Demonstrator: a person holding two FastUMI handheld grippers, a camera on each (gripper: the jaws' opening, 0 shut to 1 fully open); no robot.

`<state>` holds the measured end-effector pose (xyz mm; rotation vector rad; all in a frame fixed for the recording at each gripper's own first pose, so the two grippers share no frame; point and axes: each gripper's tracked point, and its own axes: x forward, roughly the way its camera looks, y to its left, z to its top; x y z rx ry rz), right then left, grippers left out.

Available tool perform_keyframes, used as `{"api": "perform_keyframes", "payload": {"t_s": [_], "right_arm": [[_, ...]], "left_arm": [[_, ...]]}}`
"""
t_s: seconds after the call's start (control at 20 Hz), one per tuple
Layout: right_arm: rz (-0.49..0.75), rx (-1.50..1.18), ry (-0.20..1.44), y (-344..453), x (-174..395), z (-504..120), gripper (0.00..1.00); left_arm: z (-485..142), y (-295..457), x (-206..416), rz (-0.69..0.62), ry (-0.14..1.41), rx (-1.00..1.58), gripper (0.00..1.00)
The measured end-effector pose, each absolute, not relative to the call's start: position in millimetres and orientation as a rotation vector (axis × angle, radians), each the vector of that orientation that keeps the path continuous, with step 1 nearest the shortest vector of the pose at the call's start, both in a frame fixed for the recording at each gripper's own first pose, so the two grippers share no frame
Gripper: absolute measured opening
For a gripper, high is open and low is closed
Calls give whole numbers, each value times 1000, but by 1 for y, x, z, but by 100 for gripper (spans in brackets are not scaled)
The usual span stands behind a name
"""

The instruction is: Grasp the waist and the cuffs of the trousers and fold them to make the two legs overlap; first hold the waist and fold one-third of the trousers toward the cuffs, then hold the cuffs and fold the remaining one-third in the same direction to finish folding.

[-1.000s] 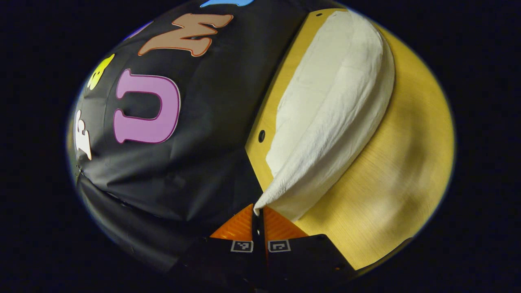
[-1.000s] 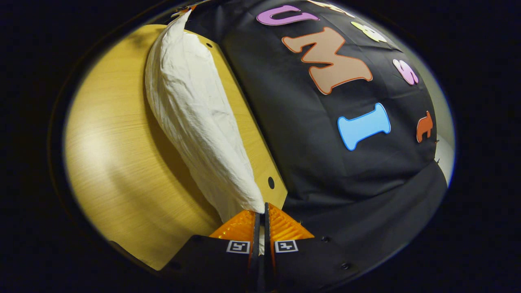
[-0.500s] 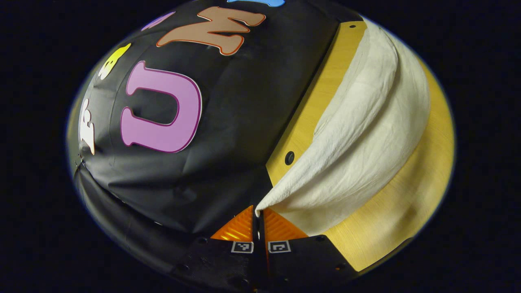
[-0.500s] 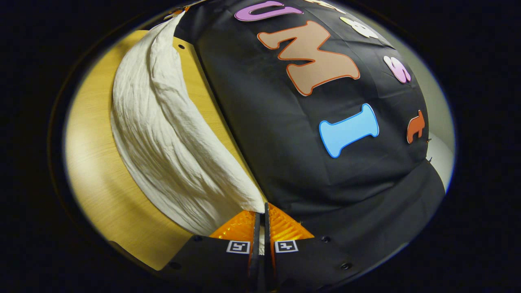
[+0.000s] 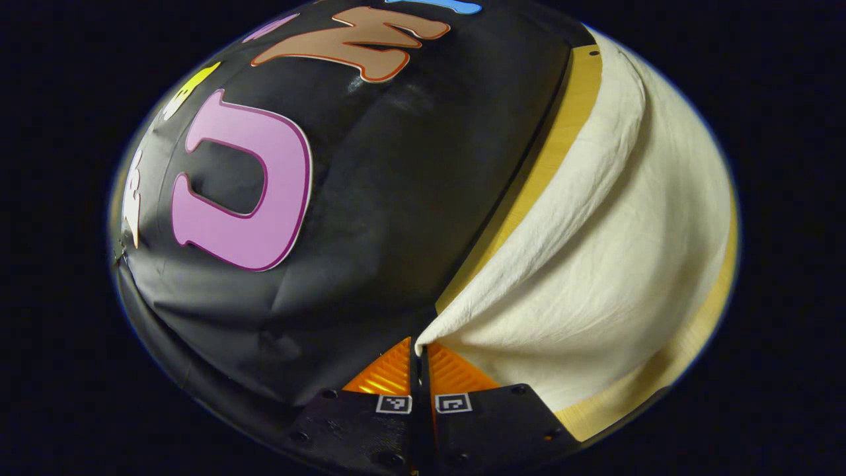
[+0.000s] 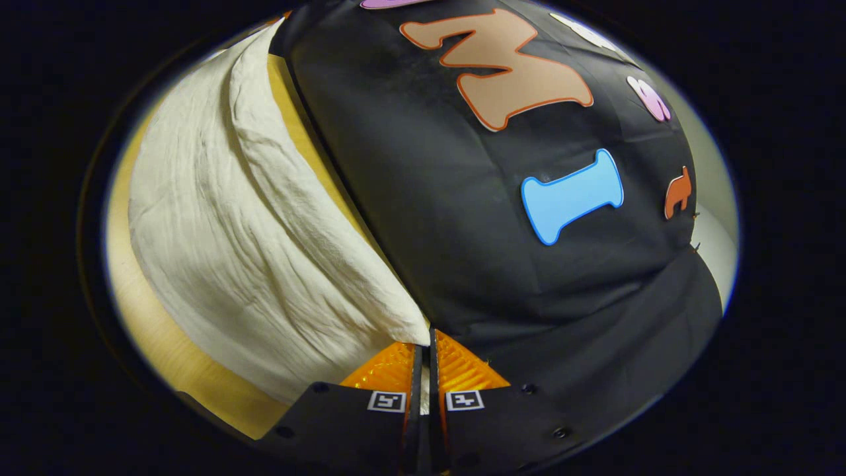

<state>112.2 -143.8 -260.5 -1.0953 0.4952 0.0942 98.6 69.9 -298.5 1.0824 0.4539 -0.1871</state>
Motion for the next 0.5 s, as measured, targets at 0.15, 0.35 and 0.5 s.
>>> {"api": "perform_keyframes", "payload": {"t_s": [0.15,0.35,0.5], "right_arm": [[50,-1070,544,-136,128,-287,8],[31,-1036,622,-125,143,-333,8],[23,-976,672,-121,137,-348,8]], "left_arm": [[-326,66,117,-231,467,1098,0],[-361,64,130,-271,492,1083,0],[-367,63,130,-273,489,1045,0]]}}
